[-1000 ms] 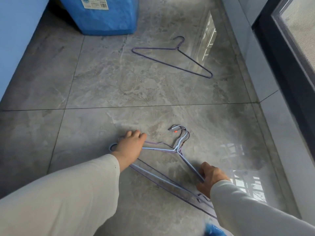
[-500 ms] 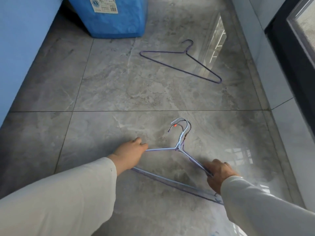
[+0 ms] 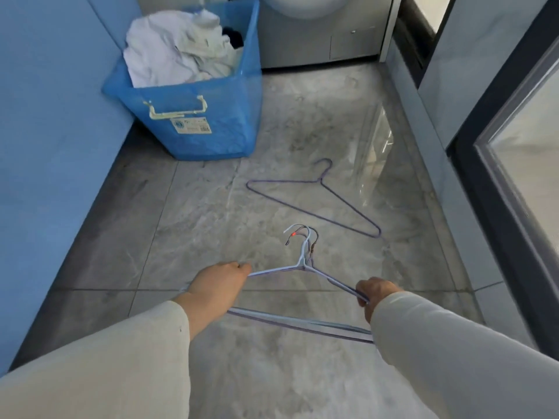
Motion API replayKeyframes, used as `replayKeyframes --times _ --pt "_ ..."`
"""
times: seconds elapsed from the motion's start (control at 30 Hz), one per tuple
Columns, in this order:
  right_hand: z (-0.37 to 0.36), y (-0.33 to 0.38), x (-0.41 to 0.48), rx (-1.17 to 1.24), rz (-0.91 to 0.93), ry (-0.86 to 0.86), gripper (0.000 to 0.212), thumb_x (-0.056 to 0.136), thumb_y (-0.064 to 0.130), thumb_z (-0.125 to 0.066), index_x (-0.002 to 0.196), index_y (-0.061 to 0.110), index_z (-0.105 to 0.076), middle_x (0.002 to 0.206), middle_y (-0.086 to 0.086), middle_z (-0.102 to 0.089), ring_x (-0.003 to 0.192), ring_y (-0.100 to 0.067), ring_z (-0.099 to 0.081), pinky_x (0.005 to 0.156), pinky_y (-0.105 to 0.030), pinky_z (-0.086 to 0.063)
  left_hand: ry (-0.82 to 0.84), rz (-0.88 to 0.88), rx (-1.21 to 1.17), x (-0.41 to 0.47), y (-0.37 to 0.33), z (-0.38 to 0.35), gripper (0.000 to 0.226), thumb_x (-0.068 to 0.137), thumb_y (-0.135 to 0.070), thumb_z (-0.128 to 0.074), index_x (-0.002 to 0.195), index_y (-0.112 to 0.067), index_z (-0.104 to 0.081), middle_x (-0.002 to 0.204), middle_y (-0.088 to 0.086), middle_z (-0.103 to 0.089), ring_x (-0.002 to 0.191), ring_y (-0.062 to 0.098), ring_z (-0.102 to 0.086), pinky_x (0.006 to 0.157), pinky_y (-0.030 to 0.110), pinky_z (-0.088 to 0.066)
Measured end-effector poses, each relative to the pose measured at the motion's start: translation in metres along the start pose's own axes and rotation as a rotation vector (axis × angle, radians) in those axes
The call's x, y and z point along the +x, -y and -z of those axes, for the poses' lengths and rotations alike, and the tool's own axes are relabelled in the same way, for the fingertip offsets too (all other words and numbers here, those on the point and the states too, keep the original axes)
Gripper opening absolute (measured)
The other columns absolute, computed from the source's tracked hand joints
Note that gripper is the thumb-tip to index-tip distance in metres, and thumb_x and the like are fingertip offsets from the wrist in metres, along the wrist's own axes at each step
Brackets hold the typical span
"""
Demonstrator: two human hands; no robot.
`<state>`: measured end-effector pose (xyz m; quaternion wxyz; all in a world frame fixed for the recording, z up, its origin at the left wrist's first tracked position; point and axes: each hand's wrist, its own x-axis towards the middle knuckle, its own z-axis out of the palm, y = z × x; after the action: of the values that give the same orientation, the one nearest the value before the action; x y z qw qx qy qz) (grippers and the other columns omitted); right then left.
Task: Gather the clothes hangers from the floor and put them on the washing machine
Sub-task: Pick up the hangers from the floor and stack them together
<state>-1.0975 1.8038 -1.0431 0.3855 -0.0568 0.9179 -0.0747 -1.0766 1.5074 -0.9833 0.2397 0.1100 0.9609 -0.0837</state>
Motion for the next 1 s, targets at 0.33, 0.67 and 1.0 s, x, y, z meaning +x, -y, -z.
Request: replayKeyframes --times 0.33,0.67,1.0 --pt "0.075 0.002 0.047 0.108 -0.028 -0.243 0.013 0.080 0.019 -0.050 0.073 0.029 -0.050 0.101 0.002 -0.056 0.095 -0.026 -0.061 0.080 -0.031 -0.053 -0.145 0.022 -0.020 0.081 0.040 0.070 0.042 0.078 0.007 -0.044 0.114 -0.013 -0.048 0.113 0.013 -0.060 0.101 0.036 -0.061 0.075 0.043 -0.049" --pt "0.116 -0.010 0.141 0.221 -0.191 -0.380 0.009 0.077 0.026 -0.059 0.082 0.032 -0.063 0.111 0.004 -0.057 0.100 -0.028 -0.061 0.078 -0.031 -0.052 -0.201 -0.070 -0.039 0.239 0.068 0.076 0.037 0.080 0.002 -0.043 0.110 -0.017 -0.053 0.111 0.010 -0.059 0.103 0.034 -0.060 0.068 0.036 -0.044" --pt "0.120 -0.015 0.222 0.323 -0.284 -0.356 0.011 0.075 0.025 -0.062 0.085 0.031 -0.062 0.106 0.004 -0.058 0.099 -0.024 -0.063 0.072 -0.026 -0.044 -0.130 -0.097 -0.096 0.347 0.082 0.044 0.028 0.084 -0.006 -0.047 0.109 -0.019 -0.055 0.118 0.009 -0.054 0.112 0.031 -0.049 0.078 0.040 -0.048"
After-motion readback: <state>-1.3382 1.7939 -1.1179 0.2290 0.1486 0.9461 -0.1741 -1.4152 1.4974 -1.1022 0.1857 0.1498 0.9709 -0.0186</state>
